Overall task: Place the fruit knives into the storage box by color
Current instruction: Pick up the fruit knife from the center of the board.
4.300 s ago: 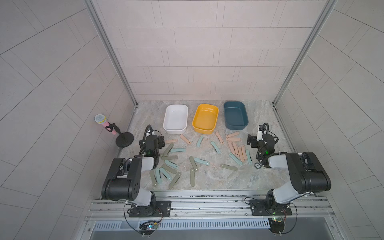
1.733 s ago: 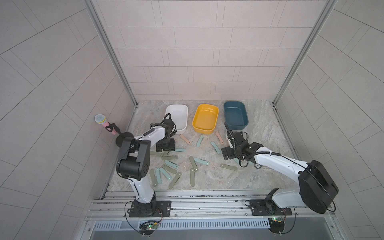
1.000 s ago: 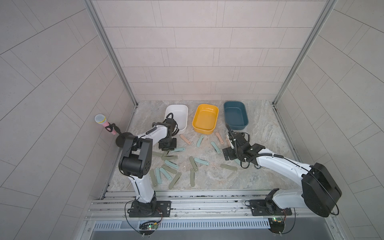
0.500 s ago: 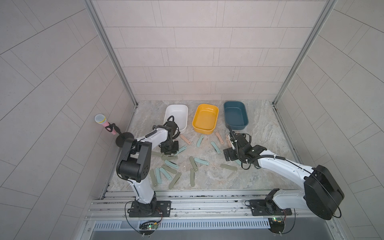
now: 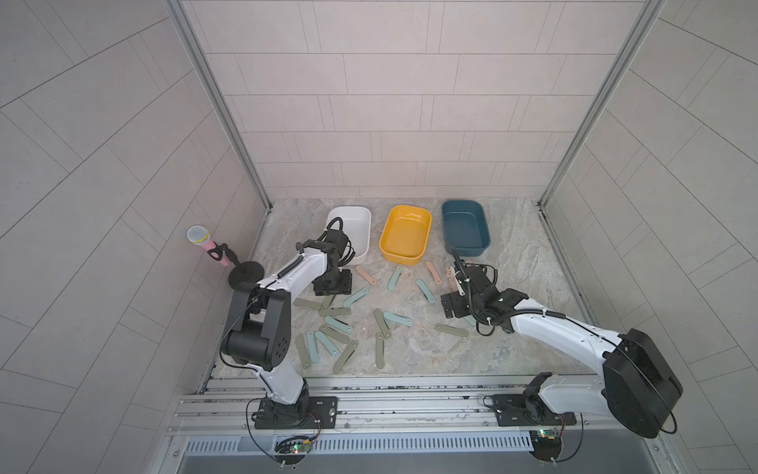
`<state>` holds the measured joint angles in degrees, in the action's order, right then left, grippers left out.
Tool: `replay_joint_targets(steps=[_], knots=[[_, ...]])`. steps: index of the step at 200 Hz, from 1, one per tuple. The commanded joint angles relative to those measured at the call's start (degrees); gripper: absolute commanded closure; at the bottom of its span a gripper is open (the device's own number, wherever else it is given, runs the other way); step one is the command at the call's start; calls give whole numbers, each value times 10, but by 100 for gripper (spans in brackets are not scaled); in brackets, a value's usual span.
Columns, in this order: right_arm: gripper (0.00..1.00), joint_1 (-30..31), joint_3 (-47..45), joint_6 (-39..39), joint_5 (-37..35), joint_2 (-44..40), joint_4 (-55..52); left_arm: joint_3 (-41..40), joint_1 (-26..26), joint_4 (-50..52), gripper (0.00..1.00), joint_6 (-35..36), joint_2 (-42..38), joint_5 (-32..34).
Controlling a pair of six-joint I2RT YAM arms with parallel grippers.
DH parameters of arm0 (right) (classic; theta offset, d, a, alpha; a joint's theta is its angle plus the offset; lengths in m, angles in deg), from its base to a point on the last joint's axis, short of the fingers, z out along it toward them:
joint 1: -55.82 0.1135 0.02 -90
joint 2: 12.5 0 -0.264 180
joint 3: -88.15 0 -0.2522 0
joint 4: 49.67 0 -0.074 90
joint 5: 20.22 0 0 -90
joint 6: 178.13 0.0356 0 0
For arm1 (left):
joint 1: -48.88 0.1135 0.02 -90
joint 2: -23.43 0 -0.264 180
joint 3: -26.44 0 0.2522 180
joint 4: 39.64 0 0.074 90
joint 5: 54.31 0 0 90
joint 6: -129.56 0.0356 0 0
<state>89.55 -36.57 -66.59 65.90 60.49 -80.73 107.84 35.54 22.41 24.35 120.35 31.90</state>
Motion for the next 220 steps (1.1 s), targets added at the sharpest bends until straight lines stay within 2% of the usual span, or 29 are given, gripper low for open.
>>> replay_joint_targets(steps=[1,45,106,164,220], knots=[[0,3,-19,9,0,-30,5,17,8,27,33,19,21,23],[0,3,-16,3,4,-33,-2,31,16,20,26,28,59,14],[0,3,-39,10,-2,-59,2,37,26,12,27,26,95,32],[0,3,-28,10,11,-32,9,50,41,13,28,19,113,44],[0,3,-25,6,9,-27,13,19,40,14,49,6,113,19]])
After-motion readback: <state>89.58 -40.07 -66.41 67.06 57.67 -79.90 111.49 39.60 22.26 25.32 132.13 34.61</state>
